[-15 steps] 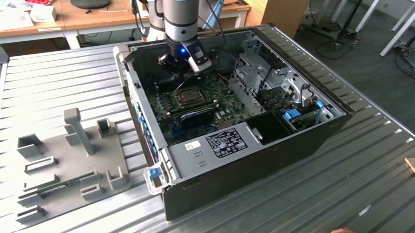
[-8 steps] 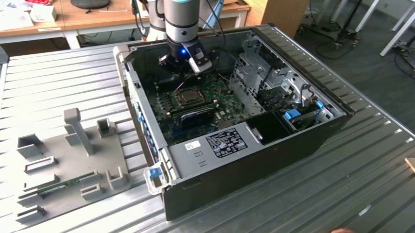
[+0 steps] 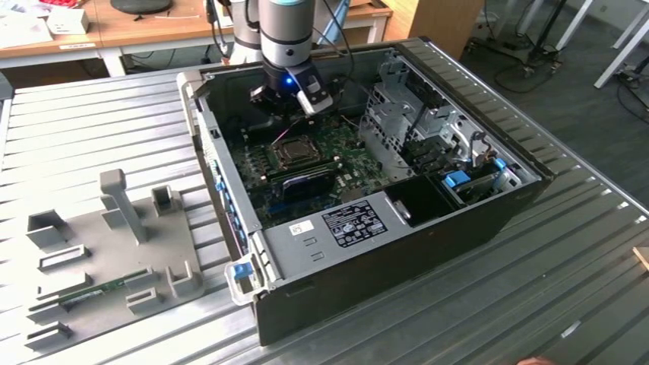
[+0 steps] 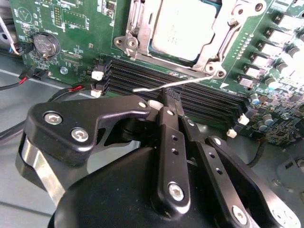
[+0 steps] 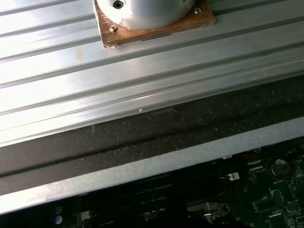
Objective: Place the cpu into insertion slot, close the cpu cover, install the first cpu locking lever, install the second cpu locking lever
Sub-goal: 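Install the first cpu locking lever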
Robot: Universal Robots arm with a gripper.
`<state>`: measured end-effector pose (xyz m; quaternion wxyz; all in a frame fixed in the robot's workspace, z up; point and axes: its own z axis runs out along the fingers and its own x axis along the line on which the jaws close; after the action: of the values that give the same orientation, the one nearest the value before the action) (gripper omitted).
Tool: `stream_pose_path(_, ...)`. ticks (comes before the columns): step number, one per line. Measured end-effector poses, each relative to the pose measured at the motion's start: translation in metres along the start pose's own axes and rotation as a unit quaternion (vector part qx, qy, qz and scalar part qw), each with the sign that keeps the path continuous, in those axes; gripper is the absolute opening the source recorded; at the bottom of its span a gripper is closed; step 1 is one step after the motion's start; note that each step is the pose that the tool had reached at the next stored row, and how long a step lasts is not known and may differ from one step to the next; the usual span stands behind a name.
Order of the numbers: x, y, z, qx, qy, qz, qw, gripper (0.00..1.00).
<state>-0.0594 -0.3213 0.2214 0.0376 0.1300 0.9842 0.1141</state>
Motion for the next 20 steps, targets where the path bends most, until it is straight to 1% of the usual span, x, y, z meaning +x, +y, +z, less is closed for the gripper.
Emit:
stream_pose_path(8, -0.0011, -0.0008, 0.0005, 0.0000, 0.0000, 0.000, 1.00000, 0.10)
stream_pose_path(20, -0.0034, -0.0025, 0.0081, 0.0000, 0.0000, 0.000, 1.00000, 0.10)
